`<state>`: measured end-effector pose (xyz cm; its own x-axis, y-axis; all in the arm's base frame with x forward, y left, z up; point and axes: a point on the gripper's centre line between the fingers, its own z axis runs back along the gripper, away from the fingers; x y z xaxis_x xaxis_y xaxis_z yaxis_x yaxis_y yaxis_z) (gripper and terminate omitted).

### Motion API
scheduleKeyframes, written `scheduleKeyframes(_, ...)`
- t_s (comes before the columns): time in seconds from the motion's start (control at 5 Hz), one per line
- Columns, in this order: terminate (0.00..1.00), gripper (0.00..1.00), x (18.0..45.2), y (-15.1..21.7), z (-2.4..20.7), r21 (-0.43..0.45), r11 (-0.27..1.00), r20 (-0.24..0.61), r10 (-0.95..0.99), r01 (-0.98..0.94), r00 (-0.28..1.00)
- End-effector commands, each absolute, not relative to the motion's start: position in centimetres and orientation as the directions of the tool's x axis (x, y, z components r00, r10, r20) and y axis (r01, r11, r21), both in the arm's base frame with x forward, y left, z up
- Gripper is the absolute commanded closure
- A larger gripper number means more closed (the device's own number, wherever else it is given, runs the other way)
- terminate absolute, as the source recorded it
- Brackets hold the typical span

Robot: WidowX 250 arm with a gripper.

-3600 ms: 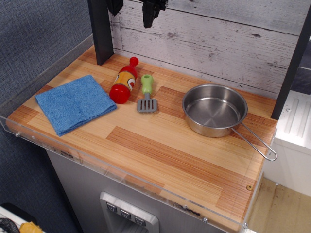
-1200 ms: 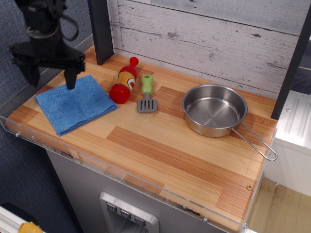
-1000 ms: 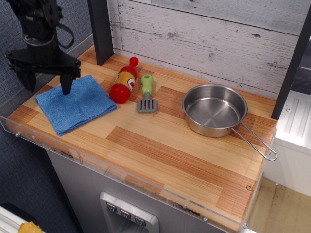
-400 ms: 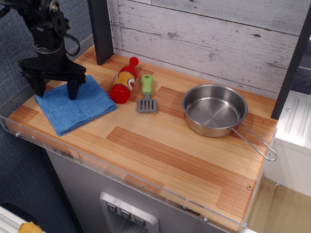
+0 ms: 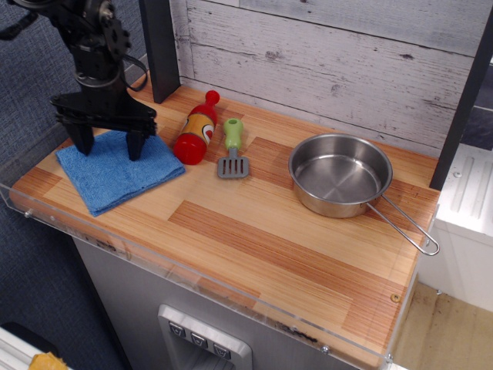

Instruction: PICK UP THE BLUE TOWEL AND PUT NEAR THE VESSEL

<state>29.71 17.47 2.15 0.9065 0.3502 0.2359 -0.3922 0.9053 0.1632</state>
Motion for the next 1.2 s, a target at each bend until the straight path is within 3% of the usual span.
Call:
scheduleKeyframes(0.0,0.0,0.0,29.9,15.0,3.4,0.154,0.926,0.265,0.296,-0.344,0.918)
scheduleKeyframes(0.6,0.0,0.0,29.9,13.0,2.4,0.082,0.948,0.238,0.282,-0.309,0.929)
scheduleKeyframes(1.0,0.0,0.0,29.6,8.9,2.3,0.056,0.977,0.224,0.187,-0.204,0.956)
